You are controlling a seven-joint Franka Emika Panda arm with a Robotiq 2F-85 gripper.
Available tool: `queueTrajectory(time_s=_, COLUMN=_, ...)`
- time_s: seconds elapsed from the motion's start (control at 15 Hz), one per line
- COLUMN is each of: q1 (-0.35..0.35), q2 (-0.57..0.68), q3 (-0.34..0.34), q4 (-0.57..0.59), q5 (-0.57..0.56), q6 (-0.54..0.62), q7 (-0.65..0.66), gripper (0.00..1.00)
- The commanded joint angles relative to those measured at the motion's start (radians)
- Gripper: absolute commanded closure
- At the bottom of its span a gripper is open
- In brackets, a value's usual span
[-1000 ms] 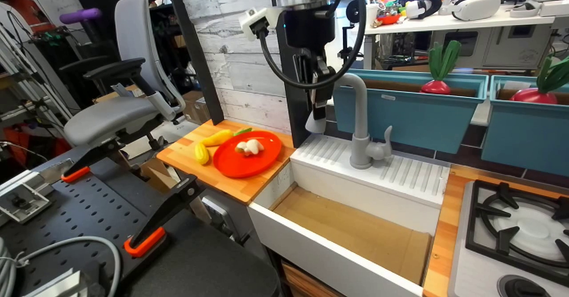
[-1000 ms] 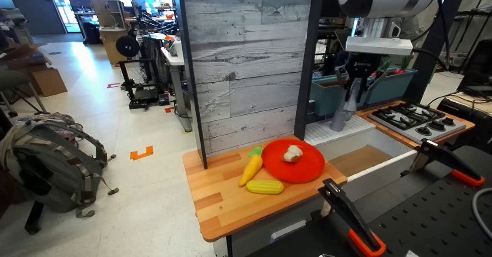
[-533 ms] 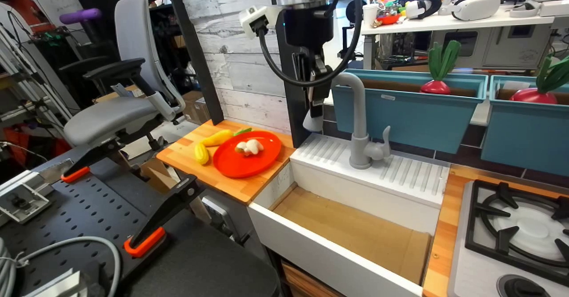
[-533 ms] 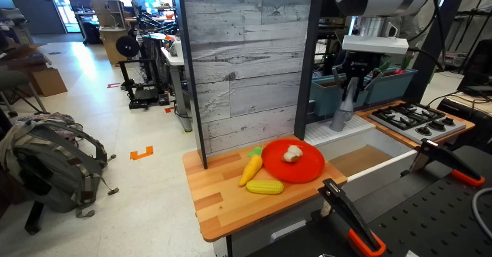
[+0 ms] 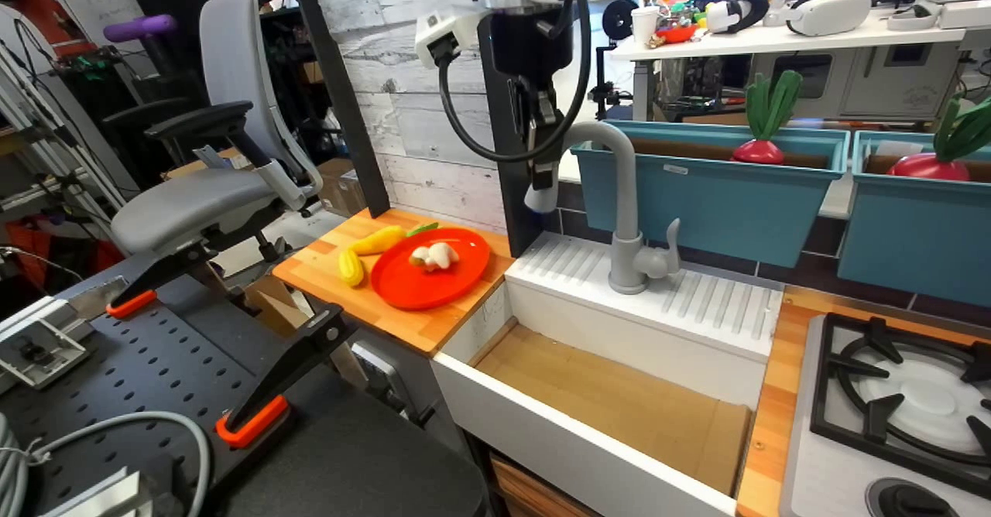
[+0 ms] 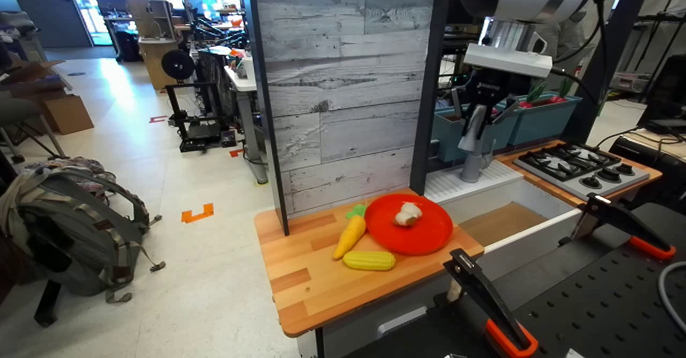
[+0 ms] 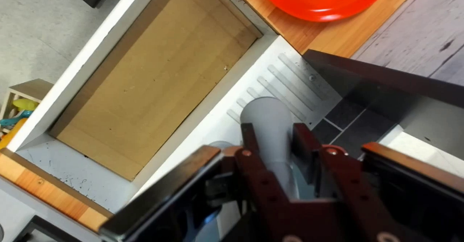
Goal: Move the carrot to the right then push the faucet to the left.
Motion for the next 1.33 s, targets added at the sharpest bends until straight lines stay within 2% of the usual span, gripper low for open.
queueTrajectory(time_s=0.0, q1=-0.015, q2=0.011, q3=0.051, q4=0.033, q5=0.066, q6=0.033, q7=-0.002, gripper=0.92)
queueTrajectory(time_s=0.47, q1=-0.017, q2=0.01, q3=0.079, q4=0.039, q5=0.115, q6=0.064, q7=-0.019, gripper=0.92)
queueTrajectory(time_s=0.53, q1=-0.017, q2=0.009, q3=0.077, q4=0.037, q5=0.112, q6=0.063, q7=-0.02, gripper=0.81)
queueTrajectory(time_s=0.6, q1=-0.013, q2=0.007, q3=0.073, q4=0.033, q5=0.105, q6=0.058, q7=-0.02, gripper=0.45)
queueTrajectory(time_s=0.67, q1=-0.009, q2=0.004, q3=0.068, q4=0.028, q5=0.097, q6=0.057, q7=-0.018, gripper=0.49)
queueTrajectory(time_s=0.73, q1=-0.005, q2=0.001, q3=0.065, q4=0.022, q5=0.093, q6=0.058, q7=-0.018, gripper=0.49)
queueTrajectory(time_s=1.13, q1=0.018, q2=-0.064, q3=0.042, q4=-0.093, q5=0.062, q6=0.147, q7=-0.032, gripper=0.06)
queueTrajectory(time_s=1.27, q1=0.003, q2=-0.105, q3=0.055, q4=-0.163, q5=0.067, q6=0.19, q7=-0.074, gripper=0.0)
